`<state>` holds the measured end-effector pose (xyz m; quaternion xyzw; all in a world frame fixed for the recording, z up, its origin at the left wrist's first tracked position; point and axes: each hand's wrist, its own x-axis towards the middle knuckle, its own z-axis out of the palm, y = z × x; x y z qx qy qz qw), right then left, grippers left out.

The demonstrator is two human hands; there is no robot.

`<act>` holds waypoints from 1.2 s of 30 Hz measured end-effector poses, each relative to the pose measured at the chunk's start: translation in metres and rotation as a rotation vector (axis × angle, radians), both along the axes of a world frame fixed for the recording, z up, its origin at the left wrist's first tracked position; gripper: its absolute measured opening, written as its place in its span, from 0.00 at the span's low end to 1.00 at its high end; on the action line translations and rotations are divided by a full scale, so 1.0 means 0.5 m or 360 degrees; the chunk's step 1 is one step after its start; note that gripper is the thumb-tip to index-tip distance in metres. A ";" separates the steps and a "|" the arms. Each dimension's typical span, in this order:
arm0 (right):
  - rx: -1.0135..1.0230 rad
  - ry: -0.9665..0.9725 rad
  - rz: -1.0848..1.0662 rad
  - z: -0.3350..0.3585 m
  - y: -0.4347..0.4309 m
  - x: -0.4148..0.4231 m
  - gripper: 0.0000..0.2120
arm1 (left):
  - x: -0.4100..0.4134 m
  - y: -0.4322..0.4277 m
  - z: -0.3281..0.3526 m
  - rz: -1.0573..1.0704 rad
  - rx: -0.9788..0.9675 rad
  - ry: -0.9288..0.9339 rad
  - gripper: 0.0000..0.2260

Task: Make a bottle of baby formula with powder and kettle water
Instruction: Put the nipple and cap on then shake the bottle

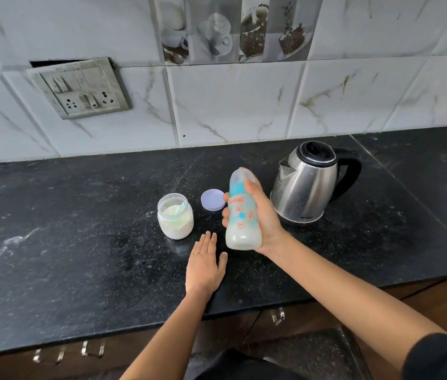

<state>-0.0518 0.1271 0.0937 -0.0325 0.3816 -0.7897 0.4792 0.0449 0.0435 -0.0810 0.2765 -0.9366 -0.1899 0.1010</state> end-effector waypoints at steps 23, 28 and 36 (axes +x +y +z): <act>-0.0156 -0.0314 -0.0200 0.012 -0.013 -0.033 0.15 | 0.002 -0.003 -0.004 -0.0001 0.0006 0.0030 0.27; -0.0001 -0.0007 0.0143 0.014 0.004 0.017 0.15 | 0.003 -0.002 -0.001 0.0003 0.0019 0.0059 0.27; -0.0098 -0.0048 0.0104 0.024 -0.013 -0.004 0.15 | 0.002 0.000 0.002 0.0012 -0.0002 0.0050 0.27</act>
